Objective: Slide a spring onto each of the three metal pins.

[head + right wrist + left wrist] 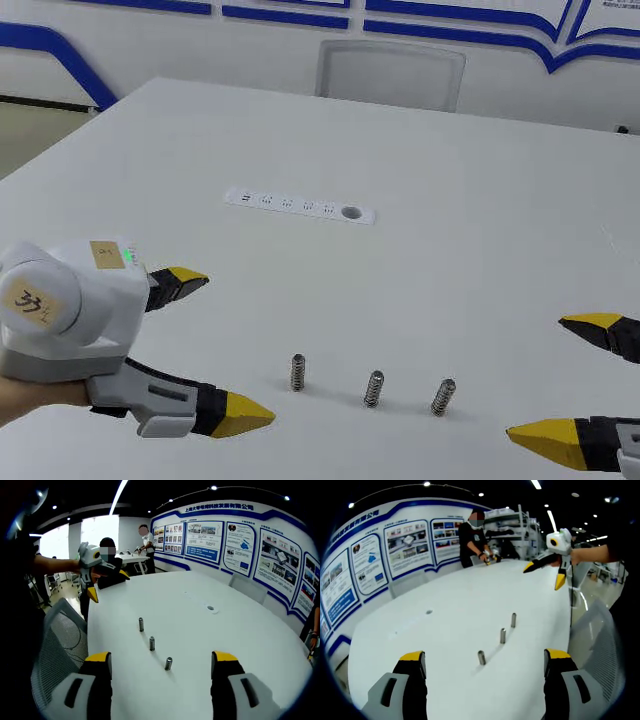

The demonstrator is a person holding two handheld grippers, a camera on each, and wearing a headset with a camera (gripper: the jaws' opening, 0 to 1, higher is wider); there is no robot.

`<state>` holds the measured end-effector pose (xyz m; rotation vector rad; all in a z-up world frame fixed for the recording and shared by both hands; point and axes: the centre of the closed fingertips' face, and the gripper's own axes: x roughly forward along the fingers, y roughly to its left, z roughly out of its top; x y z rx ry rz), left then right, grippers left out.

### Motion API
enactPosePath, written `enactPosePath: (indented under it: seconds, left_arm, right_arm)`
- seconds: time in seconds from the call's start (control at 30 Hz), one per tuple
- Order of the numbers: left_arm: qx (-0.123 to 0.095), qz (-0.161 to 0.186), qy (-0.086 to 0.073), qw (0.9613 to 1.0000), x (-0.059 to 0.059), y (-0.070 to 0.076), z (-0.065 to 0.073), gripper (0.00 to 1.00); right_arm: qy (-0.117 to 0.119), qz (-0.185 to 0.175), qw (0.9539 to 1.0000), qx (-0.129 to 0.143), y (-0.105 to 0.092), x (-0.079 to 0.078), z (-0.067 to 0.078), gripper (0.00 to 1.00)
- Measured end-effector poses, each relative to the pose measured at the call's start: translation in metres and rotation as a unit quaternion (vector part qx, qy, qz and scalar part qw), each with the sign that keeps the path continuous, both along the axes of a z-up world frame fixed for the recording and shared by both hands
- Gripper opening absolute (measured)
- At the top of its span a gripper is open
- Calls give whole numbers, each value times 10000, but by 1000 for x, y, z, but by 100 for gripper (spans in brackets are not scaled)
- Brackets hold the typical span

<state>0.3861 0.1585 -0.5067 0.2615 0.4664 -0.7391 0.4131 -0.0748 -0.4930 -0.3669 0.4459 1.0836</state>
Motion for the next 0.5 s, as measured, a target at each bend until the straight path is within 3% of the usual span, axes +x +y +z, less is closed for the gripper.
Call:
enactPosePath:
  seconds: [0.23, 0.33, 0.43, 0.5]
  left_arm:
    - [3, 73, -92, 9999, 1, 3, 4, 99]
    - [-78, 86, -56, 9999, 0, 3, 5, 99]
    - [-314, 144, -6, 9994, 1, 2, 8, 99]
    - [-322, 165, -1, 9993, 2, 3, 8, 99]
  right_arm:
    - [14, -9, 10000, -22, 0, -2, -1, 83]
    - [30, -10, 10000, -1, 0, -3, 0, 83]
    - [82, -31, 10000, 36, 1, -3, 0, 83]
    - [73, 14, 9999, -101, 0, -5, -3, 83]
